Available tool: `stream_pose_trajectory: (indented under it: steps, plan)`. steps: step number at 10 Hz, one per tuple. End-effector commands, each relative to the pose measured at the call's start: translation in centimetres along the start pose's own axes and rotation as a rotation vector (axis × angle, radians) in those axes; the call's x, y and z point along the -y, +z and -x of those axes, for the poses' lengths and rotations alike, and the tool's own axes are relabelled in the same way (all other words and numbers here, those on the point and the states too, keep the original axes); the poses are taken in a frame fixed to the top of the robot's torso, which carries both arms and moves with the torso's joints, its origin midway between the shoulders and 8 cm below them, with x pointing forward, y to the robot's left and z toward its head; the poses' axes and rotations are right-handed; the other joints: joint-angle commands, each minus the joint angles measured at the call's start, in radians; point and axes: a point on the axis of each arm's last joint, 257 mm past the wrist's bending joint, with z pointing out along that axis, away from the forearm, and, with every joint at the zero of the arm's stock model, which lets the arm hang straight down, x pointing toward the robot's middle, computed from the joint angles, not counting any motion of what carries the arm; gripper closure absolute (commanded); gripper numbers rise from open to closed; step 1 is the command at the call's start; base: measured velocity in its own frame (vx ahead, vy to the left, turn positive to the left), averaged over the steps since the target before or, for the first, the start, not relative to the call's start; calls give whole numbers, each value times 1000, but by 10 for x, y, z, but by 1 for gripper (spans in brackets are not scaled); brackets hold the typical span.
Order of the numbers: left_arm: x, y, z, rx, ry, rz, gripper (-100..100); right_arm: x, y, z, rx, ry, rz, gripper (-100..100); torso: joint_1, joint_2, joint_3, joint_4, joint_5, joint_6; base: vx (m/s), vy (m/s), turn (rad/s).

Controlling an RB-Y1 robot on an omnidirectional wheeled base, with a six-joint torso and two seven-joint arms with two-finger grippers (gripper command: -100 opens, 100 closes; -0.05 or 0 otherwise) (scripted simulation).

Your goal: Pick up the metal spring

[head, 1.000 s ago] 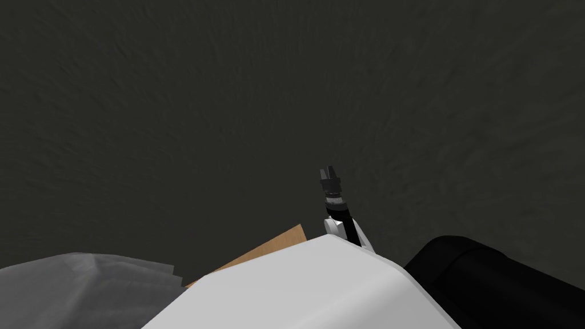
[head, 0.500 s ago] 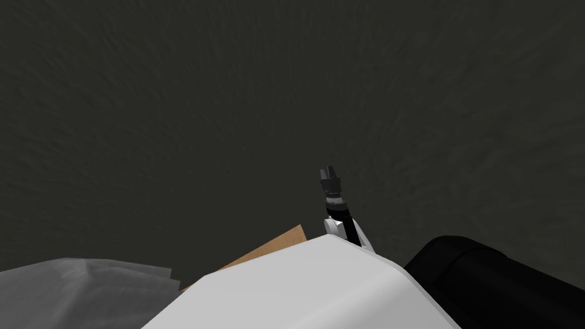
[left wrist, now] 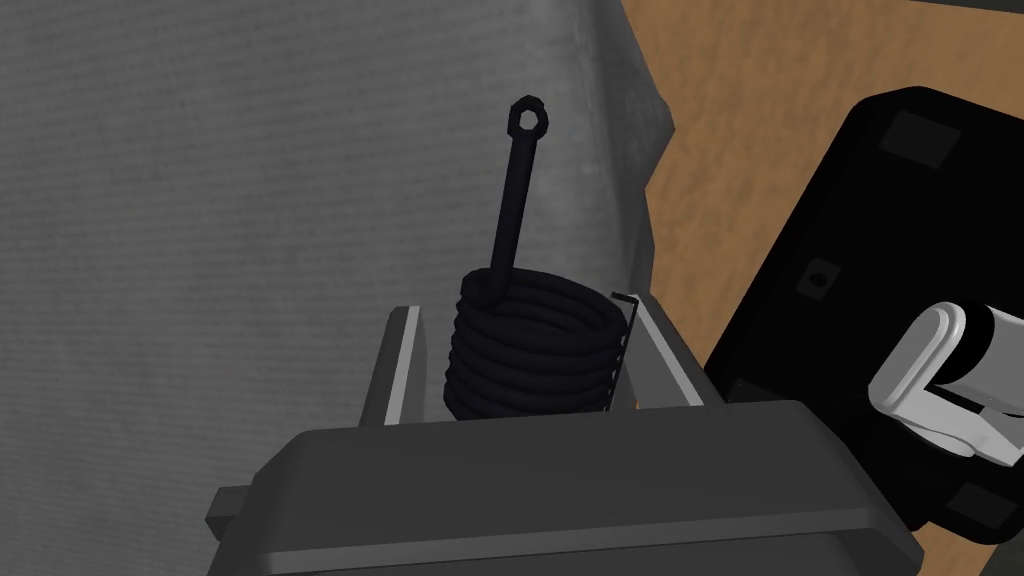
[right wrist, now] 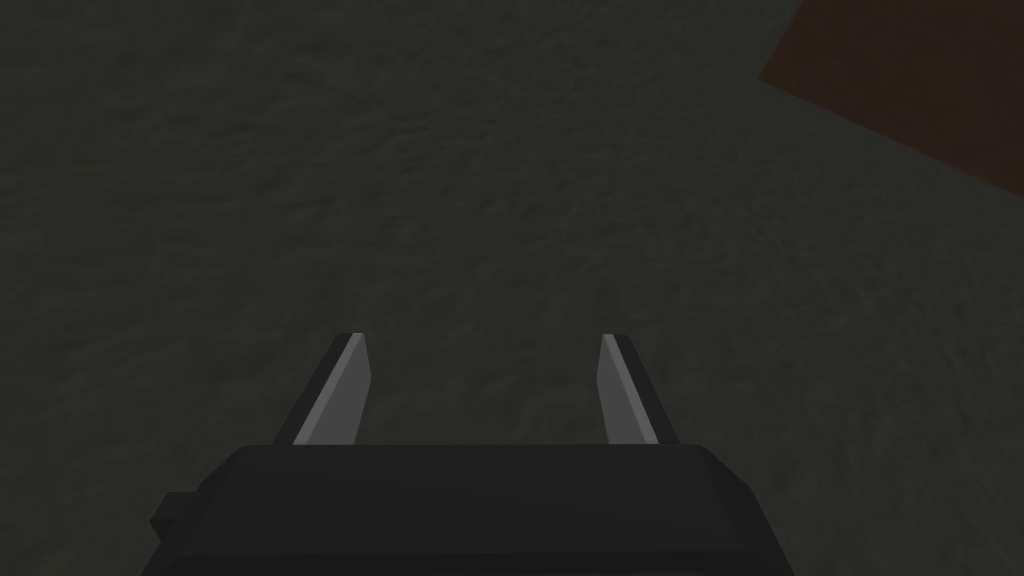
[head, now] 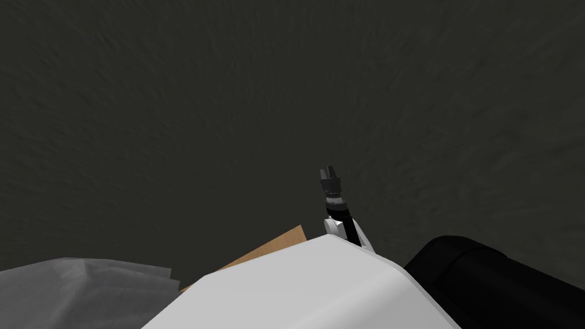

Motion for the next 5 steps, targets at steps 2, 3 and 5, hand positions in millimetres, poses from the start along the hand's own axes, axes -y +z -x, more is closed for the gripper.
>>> stream_pose_trajectory:
  steps: [2, 3, 5]
  plan:
    - [0, 0, 0, -1, 3, -1, 100, 0, 0, 0, 0, 0, 0, 0, 0, 0, 0, 0, 1, -1, 0, 0, 0]
    - [0, 0, 0, -1, 3, -1, 100, 0, 0, 0, 0, 0, 0, 0, 1, 0, 0, 0, 1, -1, 0, 0, 0]
    - [0, 0, 0, -1, 2, -1, 0, 0, 0, 0, 0, 0, 0, 0, 1, 1, 0, 0, 1, 0, 0, 0, 0]
